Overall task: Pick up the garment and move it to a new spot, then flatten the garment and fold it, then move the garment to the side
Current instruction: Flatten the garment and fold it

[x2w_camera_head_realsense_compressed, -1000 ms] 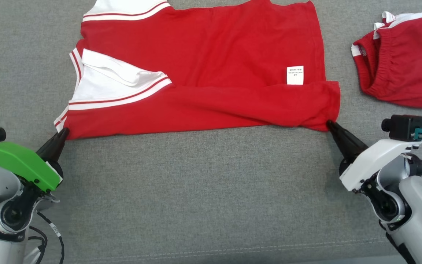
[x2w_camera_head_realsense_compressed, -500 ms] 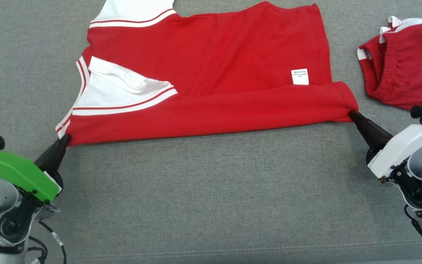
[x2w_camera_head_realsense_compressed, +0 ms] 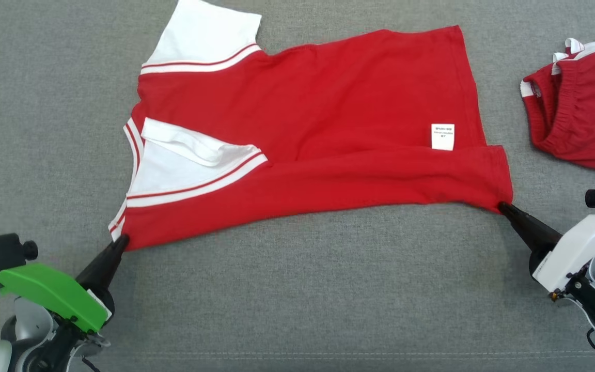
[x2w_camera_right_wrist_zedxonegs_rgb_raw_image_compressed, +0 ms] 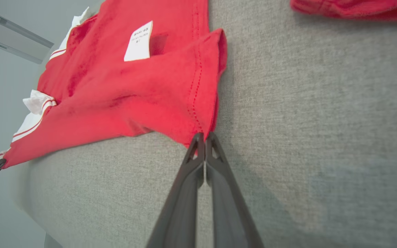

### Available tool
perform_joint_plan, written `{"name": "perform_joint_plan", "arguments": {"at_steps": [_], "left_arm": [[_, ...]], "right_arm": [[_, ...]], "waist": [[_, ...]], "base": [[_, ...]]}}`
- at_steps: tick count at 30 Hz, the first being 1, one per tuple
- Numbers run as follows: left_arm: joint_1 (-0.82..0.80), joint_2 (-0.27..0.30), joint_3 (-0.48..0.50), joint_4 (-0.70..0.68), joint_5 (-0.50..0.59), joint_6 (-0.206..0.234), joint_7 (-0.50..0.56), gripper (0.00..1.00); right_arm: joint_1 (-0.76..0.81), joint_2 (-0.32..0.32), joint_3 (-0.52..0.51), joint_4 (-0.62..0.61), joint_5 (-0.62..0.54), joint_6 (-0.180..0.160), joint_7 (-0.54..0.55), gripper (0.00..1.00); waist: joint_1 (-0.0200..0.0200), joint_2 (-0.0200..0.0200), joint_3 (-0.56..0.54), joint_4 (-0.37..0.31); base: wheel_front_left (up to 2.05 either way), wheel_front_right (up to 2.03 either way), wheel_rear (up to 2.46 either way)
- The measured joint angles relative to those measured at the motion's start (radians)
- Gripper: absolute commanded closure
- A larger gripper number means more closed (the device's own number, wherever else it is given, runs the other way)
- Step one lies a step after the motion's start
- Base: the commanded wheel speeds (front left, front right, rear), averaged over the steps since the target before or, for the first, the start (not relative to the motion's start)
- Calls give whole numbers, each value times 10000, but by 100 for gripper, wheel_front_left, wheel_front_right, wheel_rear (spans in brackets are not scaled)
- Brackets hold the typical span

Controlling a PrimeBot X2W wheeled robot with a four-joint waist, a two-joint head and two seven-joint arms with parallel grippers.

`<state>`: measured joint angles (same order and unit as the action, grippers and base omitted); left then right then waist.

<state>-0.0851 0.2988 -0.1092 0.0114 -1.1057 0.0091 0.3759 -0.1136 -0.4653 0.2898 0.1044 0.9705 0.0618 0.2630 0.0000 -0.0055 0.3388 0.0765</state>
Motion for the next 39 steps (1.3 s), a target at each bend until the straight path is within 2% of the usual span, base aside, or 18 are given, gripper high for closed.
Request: {"name": "perform_joint_plan", "arguments": {"at_steps": [6,14,24,33,34,35,36,37,38,39], "left_arm": [[639,2,29,-215,-2,0,-123,100],[1140,104,282,-648,-6,10,-236,100],[1988,174,257,-926,-165,173,-71,100],[2087,98,-44,-851,-123,198,-69,100],[2086,98,-88,-840,-40,234,-71,99],[2085,104,-184,-807,65,234,-71,91],[2085,96,-270,-755,127,238,-71,68],[2086,81,-313,-692,182,263,-73,63],[2087,81,-349,-619,240,265,-75,30],[2089,77,-366,-577,290,267,-86,4]], "right_arm": [[857,-456,-424,-543,253,-35,125,100],[1616,-1020,-907,-1404,516,-376,387,100],[3023,-888,-1043,-2140,901,-721,456,100],[3048,-901,-767,-2364,711,-721,462,100],[3049,-901,-704,-2372,671,-721,474,100],[3055,-909,-635,-2349,619,-723,474,98],[3062,-924,-560,-2316,539,-723,481,77],[3065,-940,-502,-2299,476,-723,525,67],[3071,-945,-447,-2290,460,-723,548,36],[3069,-955,-370,-2290,380,-721,550,0]], "waist": [[0,0,-262,59],[0,0,-674,33],[0,0,-696,-39],[0,0,-721,-63],[0,0,-725,-57],[0,0,-737,-47],[0,0,-758,-34],[0,0,-786,-19],[0,0,-816,-5],[0,0,-844,9]], "base": [[0,0,0],[0,0,0],[0,0,0],[0,0,0],[0,0,0],[0,0,0],[0,0,0],[0,0,0],[0,0,0],[0,0,0]]}}
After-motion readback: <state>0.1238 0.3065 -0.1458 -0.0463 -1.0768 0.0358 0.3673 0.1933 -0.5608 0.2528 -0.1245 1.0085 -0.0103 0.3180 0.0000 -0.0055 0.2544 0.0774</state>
